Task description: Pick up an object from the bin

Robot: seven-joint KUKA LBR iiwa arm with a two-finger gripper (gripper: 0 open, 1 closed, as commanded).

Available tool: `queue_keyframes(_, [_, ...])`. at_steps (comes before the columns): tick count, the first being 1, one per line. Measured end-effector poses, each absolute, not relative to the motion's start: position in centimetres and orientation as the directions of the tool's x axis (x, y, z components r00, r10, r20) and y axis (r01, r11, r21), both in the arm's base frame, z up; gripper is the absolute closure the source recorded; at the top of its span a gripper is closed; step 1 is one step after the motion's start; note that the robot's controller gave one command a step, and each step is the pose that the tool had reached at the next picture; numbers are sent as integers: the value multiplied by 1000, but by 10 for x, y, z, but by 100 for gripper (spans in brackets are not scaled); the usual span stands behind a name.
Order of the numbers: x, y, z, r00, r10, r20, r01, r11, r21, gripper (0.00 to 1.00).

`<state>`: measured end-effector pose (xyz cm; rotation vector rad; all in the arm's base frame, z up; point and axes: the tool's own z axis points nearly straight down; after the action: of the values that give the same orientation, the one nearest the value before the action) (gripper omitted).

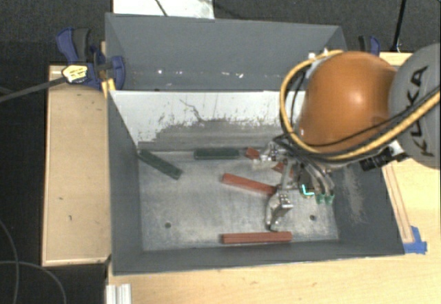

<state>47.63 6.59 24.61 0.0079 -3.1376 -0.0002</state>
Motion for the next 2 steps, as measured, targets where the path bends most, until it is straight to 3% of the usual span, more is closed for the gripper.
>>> queue_keyframes(1, [478, 66, 249, -1000, -2, -3, -2, 1000, 1, 0])
queue_keyframes(2, [486, 67, 206, -998, 66, -8, 66, 998, 2, 0])
